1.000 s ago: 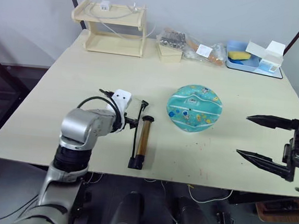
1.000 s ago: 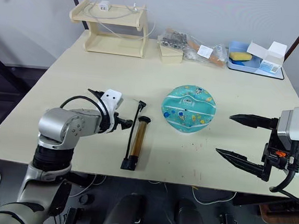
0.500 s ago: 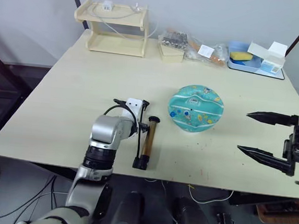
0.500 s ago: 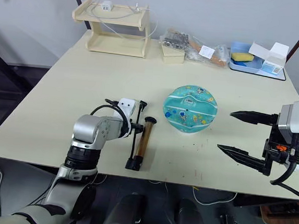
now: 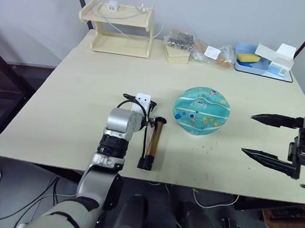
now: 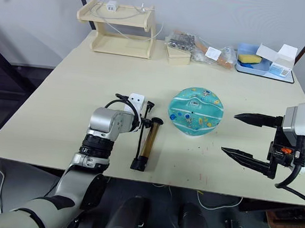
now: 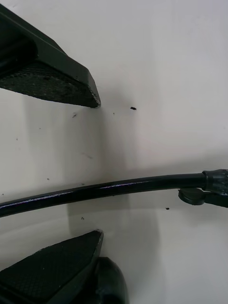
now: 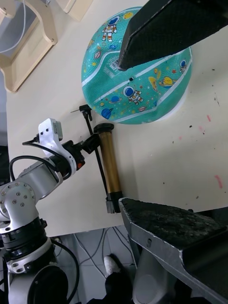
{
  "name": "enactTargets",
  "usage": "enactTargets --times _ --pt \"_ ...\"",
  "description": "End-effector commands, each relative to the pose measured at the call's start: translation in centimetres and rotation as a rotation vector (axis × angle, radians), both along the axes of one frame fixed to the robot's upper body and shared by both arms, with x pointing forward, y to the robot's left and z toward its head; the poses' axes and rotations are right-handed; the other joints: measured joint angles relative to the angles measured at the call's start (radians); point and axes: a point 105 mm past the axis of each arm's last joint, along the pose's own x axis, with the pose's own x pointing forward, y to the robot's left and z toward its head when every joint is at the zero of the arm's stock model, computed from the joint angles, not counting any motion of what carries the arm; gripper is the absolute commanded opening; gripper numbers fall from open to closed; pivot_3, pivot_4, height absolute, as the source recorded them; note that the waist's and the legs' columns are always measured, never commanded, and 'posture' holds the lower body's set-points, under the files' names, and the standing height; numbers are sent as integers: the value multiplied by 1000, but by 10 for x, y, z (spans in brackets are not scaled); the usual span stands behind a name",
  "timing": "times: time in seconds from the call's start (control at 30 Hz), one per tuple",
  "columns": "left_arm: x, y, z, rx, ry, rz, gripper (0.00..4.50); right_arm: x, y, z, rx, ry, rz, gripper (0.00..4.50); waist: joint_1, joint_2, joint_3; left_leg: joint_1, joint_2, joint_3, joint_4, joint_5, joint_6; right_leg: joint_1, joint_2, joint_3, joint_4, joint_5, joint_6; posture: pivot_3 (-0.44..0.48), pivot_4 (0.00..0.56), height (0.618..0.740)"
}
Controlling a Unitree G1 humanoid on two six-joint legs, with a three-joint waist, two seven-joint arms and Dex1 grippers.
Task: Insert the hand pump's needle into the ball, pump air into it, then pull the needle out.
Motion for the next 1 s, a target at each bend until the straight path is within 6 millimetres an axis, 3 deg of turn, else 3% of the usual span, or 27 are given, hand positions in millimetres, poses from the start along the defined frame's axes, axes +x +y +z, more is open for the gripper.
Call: enactTargets --times 0.03,0.07,0.1,0.17,0.37,0.57,0.8,1.0 --pt "-2 -1 -5 -15 30 19 3552 -4 4 4 -5 -17 14 4500 0 0 0 0 0 0 0 0 0 0 0 0 0 0 0 0 150 740" --pt "-3 -2 -6 -23 35 19 3504 -4 4 4 -5 -17 12 4500 0 0 0 0 0 0 0 0 0 0 0 0 0 0 0 0 150 740" --pt "-3 -3 -8 -32 40 20 2920 -4 4 3 -5 -17 11 4500 0 0 0 0 0 0 0 0 0 0 0 0 0 0 0 0 150 740" --pt "-4 -4 -10 -43 46 20 2476 -4 4 3 -3 -16 8 4500 0 0 0 0 0 0 0 0 0 0 0 0 0 0 0 0 150 740" --pt "-9 4 -13 -61 55 32 68 -5 2 1 0 -9 -1 4500 2 0 0 1 0 0 0 0 0 1 0 0 0 0 0 0 150 740" --pt "-11 6 0 -105 -22 -7 68 -4 2 -2 10 -1 -8 4500 -1 0 0 1 0 0 0 0 0 1 -1 0 0 0 0 0 150 740" --pt "-25 0 46 -174 -245 -263 68 -3 1 -1 43 12 -33 4500 -3 0 0 0 0 -1 0 0 0 0 -1 0 0 0 -1 0 150 740" --pt "-48 -13 81 -182 -389 -593 68 2 7 -3 73 22 -121 4500 0 0 0 1 1 -1 0 0 0 0 -2 0 0 -2 -5 0 150 740"
